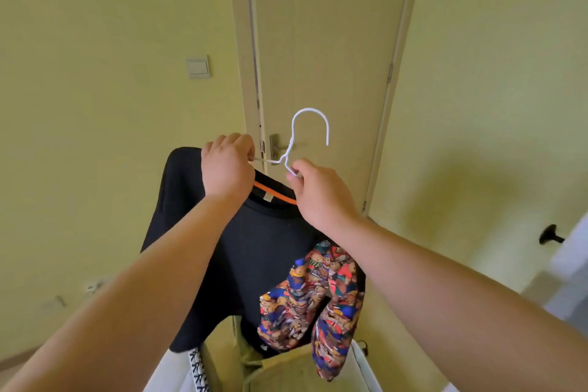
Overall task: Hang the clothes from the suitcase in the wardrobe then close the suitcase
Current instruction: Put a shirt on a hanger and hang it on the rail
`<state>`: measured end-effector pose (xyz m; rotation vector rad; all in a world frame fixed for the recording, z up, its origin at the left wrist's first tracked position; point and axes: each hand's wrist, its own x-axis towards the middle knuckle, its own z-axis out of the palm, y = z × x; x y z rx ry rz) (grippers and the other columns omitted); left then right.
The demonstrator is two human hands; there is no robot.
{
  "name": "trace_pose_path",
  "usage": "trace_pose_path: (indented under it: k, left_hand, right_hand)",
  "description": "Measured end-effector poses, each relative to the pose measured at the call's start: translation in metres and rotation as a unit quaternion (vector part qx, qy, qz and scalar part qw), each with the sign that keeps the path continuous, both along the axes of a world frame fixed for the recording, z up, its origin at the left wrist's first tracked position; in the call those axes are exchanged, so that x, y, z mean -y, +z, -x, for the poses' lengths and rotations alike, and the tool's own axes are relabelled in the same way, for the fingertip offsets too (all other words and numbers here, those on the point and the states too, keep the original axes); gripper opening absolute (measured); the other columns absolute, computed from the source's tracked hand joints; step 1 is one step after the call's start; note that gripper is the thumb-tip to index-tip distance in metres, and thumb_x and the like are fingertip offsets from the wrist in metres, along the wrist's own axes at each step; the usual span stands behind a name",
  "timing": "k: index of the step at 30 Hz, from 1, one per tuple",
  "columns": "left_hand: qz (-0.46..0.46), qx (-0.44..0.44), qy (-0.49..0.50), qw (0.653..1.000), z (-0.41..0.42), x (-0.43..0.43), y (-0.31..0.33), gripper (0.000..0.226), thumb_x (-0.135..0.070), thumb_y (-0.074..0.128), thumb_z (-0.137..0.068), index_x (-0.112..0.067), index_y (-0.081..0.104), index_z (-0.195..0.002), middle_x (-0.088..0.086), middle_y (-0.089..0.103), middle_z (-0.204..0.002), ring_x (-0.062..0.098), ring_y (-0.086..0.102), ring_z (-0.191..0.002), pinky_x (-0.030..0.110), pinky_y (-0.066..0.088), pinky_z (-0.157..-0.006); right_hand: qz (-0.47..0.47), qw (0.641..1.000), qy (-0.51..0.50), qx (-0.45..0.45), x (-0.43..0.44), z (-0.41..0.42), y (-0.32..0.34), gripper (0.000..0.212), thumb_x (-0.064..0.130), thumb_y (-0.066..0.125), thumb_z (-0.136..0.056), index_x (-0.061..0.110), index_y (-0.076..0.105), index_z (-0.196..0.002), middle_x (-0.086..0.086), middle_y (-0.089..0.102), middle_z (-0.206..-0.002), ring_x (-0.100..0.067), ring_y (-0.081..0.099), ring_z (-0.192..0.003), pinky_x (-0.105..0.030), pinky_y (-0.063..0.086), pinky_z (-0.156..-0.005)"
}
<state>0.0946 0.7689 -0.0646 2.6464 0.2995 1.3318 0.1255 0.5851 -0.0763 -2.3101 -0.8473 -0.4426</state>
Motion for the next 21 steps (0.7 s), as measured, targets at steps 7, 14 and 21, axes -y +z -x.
trace_pose_path:
  k: [7,14,21]
  left_hand:
    - [-0.026,0.112,-0.025,0.993,0.059,0.049,0.052,0.032,0.011,0.042,-0.058,-0.011,0.06,-0.07,0.003,0.062,-0.071,0.03,0.052,-0.073,0.038,0.036,-0.072]
    - [0.011,0.14,-0.088,0.986,0.131,0.147,0.109,0.037,0.006,0.033,-0.053,-0.007,0.063,-0.072,0.006,0.062,-0.074,0.027,0.054,-0.073,0.038,0.044,-0.061]
    - [-0.015,-0.089,-0.19,0.978,0.166,0.259,0.114,0.037,0.018,0.048,-0.064,-0.016,0.063,-0.065,0.0,0.065,-0.073,0.024,0.059,-0.073,0.029,0.043,-0.061]
  right_hand:
    - [-0.091,0.994,0.044,0.038,0.051,0.09,0.046,0.012,0.028,0.05,-0.104,0.021,0.06,-0.102,0.008,0.051,-0.06,-0.015,0.047,-0.052,-0.03,0.03,-0.047]
    - [-0.131,0.986,0.068,0.077,0.15,0.178,0.1,0.012,0.026,0.052,-0.102,0.017,0.061,-0.102,0.0,0.059,-0.067,-0.024,0.054,-0.056,-0.032,0.04,-0.049]
    - [-0.042,0.978,-0.048,0.201,0.284,0.198,0.088,0.011,0.023,0.054,-0.089,0.019,0.063,-0.093,0.003,0.058,-0.067,-0.033,0.054,-0.059,-0.034,0.046,-0.052]
